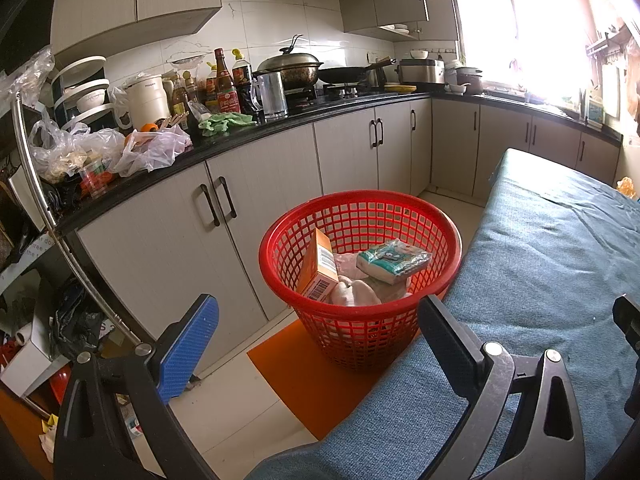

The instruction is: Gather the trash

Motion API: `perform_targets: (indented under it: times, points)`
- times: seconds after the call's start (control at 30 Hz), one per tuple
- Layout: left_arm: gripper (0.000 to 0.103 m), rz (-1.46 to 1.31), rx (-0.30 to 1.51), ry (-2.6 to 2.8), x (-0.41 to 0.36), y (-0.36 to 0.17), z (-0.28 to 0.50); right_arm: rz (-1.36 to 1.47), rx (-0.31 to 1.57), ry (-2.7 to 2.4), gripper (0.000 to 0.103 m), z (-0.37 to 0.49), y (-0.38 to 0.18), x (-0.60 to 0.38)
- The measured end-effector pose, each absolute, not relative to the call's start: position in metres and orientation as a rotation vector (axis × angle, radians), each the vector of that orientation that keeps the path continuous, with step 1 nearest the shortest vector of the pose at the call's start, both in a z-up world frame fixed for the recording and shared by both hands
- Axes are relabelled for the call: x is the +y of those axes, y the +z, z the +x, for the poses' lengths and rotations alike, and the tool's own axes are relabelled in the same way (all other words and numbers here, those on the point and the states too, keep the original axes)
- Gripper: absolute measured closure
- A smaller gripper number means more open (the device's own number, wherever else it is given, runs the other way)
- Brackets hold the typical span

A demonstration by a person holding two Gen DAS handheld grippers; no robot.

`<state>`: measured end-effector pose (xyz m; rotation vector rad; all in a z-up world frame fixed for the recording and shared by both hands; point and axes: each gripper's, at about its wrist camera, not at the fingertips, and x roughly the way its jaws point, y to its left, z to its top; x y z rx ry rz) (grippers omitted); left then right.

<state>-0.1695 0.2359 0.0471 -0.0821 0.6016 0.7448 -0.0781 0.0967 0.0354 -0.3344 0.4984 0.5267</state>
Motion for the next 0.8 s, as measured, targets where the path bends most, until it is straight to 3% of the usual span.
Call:
perform_targets:
  times: [0.6, 0.8]
  points:
    - [0.004, -0.063, 0.606, 0.739, 0.229, 0.05, -0.167, -0.33, 0.51, 0.533, 0.008, -0.076, 0.035, 0.095]
    - [0.004, -0.02, 0.609, 0.544, 0.187, 0.065, -0.149, -0.206, 0.677, 0.43, 0.008, -0.047, 0.03, 0.036]
